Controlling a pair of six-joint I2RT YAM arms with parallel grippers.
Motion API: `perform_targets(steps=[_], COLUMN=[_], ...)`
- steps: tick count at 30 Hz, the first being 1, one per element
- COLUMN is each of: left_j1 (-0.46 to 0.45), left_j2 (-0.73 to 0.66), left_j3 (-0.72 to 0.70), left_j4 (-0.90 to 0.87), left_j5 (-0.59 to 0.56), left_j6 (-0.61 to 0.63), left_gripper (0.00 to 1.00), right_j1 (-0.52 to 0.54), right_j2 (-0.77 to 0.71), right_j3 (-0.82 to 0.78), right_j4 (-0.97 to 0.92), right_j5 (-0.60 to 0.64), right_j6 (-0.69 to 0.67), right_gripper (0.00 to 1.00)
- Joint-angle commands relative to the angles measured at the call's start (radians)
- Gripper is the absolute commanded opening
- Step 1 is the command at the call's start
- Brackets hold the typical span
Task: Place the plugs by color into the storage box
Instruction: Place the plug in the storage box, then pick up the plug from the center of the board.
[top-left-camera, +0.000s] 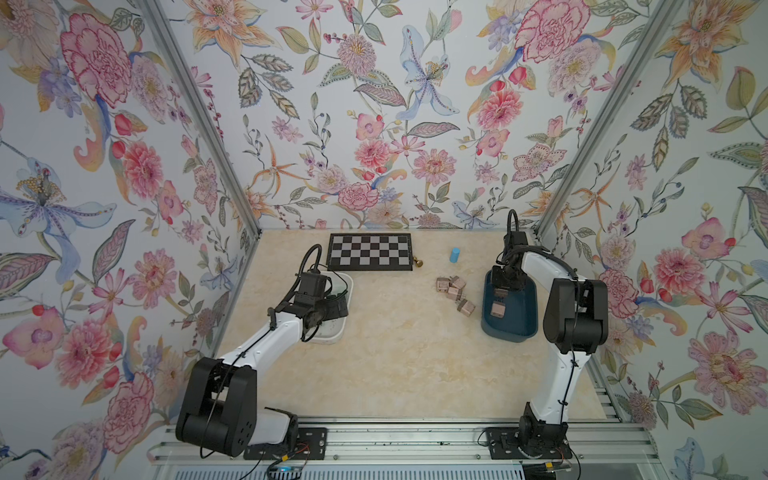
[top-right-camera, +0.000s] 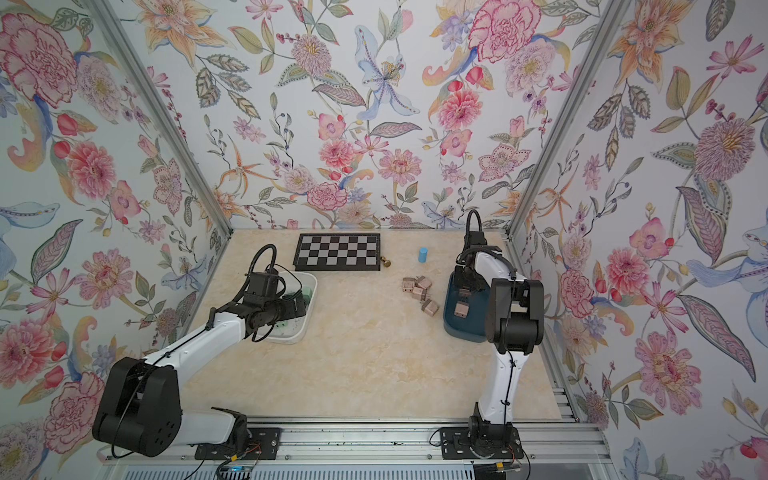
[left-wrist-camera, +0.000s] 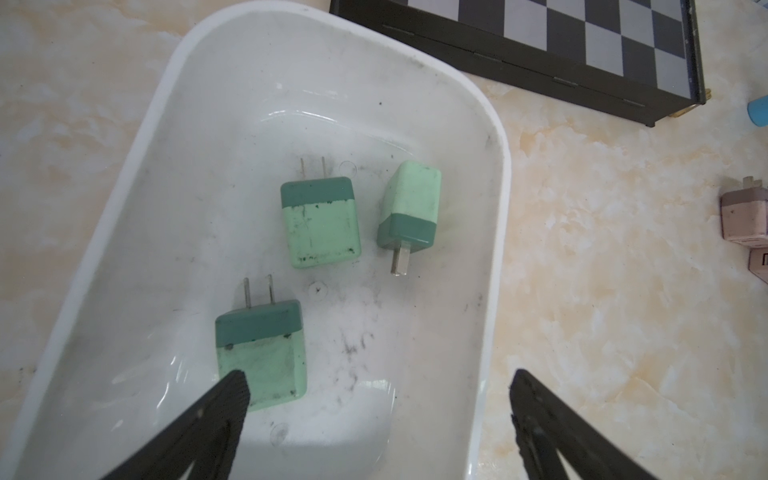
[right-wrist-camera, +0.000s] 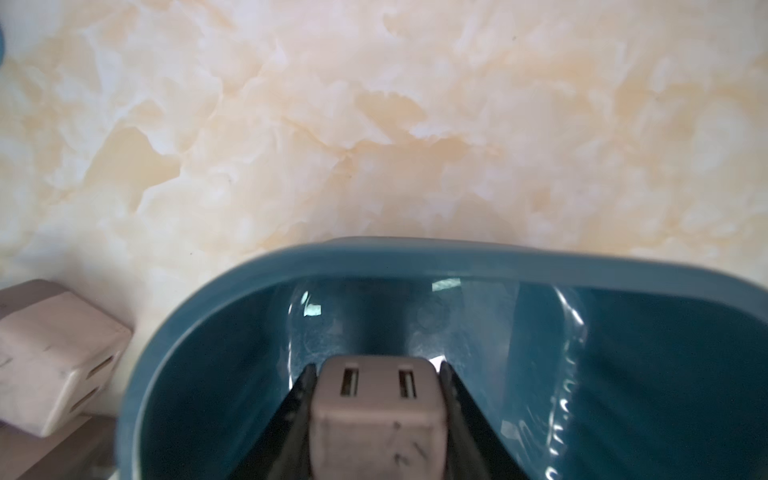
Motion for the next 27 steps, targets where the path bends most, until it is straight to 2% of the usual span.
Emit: perform_targets(steps=[1, 3, 6, 10, 14, 19, 23, 27], left_j1=[0.01, 0.011, 0.01, 0.01, 0.01, 0.01, 0.009, 0.009], left_j2=[-0.011, -0.011, -0.01, -0.022, -0.035, -0.037, -0.036, -0.048], left_j3=[-0.011, -0.013, -0.013, -0.01, -0.005, -0.011, -0.026, -0.047], left_j4=[0.001, 0.002, 0.0, -0.008, -0.016, -0.006, 0.012, 0.02], left_j5=[0.003, 0.003, 0.004, -0.002, -0.006, -0.001, 0.015, 0.019], left_j6=[0.003, 0.003, 0.003, 0.003, 0.005, -0.001, -0.012, -0.018], left_gripper=[1.0, 1.0, 1.0, 0.99, 0.99, 0.99, 0.99, 1.0], right_j1=[0.012, 0.017, 0.024, 0.036, 0.076, 0.189, 0.294, 0.364], right_j2=[0.047, 0.065, 0.066, -0.017, -0.177, -0.324, -0.329, -0.243], right_j3=[0.029, 0.036, 0.037, 0.008, -0.051, -0.113, -0.118, -0.098], right_j4=[-0.021, -0.021, -0.021, -0.021, -0.021, -0.023, -0.022, -0.02], right_j5=[0.024, 0.022, 0.02, 0.034, 0.041, 0.024, -0.04, -0.077], right_j6=[0.016, 0.018, 0.016, 0.013, -0.007, -0.047, -0.087, -0.109], right_gripper=[0.43, 0.46, 0.63, 0.79, 0.81, 0.8, 0.8, 0.8])
